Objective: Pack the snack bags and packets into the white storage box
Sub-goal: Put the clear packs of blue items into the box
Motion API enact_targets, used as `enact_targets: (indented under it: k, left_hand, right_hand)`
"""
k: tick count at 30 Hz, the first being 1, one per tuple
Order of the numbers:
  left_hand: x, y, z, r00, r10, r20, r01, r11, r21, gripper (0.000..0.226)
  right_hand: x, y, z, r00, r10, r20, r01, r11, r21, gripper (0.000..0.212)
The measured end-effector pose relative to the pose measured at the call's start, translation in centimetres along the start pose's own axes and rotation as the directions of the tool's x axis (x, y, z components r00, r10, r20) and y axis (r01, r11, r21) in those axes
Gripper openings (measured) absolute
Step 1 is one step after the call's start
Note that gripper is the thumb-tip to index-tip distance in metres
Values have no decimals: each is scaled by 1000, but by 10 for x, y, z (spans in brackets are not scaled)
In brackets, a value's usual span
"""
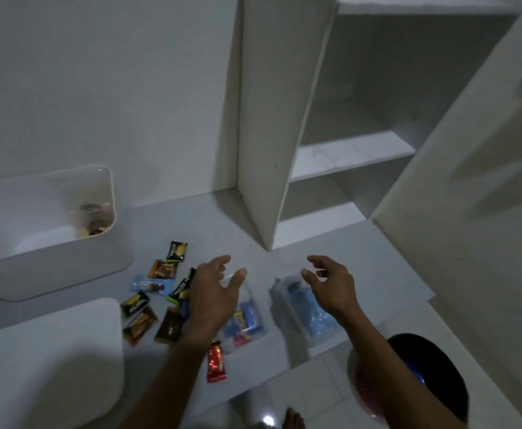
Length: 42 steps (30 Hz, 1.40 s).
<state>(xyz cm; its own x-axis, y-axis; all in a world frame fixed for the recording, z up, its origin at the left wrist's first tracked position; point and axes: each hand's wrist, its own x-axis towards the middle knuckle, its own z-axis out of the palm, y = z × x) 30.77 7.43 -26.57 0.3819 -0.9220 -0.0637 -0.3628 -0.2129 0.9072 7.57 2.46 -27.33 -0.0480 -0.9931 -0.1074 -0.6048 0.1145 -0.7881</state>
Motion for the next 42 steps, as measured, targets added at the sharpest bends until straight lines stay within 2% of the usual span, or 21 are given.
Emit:
enact_targets:
  k: [3, 5, 8, 12, 15, 19, 22, 28, 34, 39, 42]
  left_hand:
    - [-33, 0, 75, 999, -49, -16, 49, 999, -9, 51]
    - [-50, -4, 119, 999, -35, -24, 35, 999, 18, 56]
    - [-64, -10, 169, 995, -96, -2, 96, 990, 108, 63]
    - [-71, -14, 207, 987, -155, 41, 143, 967, 211, 68]
    - [-71, -25, 222, 978, -206, 30, 197, 961, 192, 74]
    - [-72, -35, 233, 982, -190, -7, 188, 966, 178, 83]
    - [-72, -34, 235, 983, -185, -16, 185, 968, 169, 90]
    - [-72, -9, 215, 979, -201, -26, 203, 967, 152, 65]
    - [-66, 1, 152, 973, -169, -159, 198, 962, 189, 71]
    - [-62, -21, 91, 950, -251, -184, 286, 938, 196, 75]
    - [-59, -36, 68, 944, -284, -169, 314, 932, 184, 75]
  right_hand:
    - [10, 59, -16, 1000, -1, 24, 2, 997, -79, 45]
    - [12, 87, -23, 998, -5, 62, 11, 995, -98, 50]
    - [15, 120, -24, 990, -15, 138, 28, 995, -91, 54]
    - [19, 139, -19, 971, -55, 234, 61, 998, -21, 51]
    - [20, 148, -15, 957, -113, 267, 105, 994, 43, 35]
    - [22, 163, -9, 940, -135, 314, 118, 990, 72, 38]
    - [23, 166, -9, 937, -131, 325, 109, 990, 85, 41]
    - [19, 149, -18, 943, -125, 308, 72, 982, 175, 47]
    - [7, 88, 5, 927, -187, 325, 82, 946, 313, 48]
    - [-10, 49, 55, 897, -234, 374, 160, 962, 219, 47]
    - [-18, 31, 77, 898, -210, 387, 145, 971, 189, 45]
